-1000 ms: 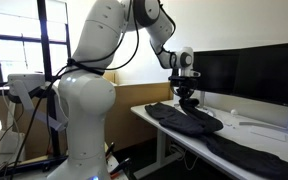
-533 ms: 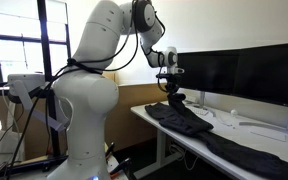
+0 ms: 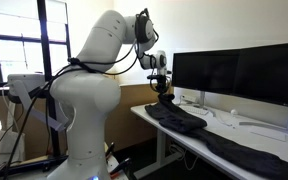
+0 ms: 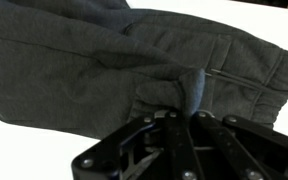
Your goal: Fold the trousers in half from right to left.
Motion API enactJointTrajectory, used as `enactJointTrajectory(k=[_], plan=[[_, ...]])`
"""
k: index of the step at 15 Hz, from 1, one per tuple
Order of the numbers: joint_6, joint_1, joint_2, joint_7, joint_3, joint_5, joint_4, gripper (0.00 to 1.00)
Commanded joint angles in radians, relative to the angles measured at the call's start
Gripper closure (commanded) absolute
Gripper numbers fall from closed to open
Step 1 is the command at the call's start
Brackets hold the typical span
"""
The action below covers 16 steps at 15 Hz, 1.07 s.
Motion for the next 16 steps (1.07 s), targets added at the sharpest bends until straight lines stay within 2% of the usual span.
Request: enactJointTrajectory(k=[1, 13, 14, 15, 16], plan=[[-0.074, 0.029, 0.1, -0.005, 0.013, -0.012, 0.139, 0.95], [-0.267, 0.121, 0.372, -0.07, 0.007, -0.003, 0.527, 0.96], [-0.284, 0.127, 0.392, -0.077, 0.007, 0.001, 0.558, 0.67], [-0.305, 0.131, 0.408, -0.084, 0.005, 0.003, 0.587, 0.66], [-0.325, 0.137, 0.426, -0.09, 0.004, 0.004, 0.618, 0.6]])
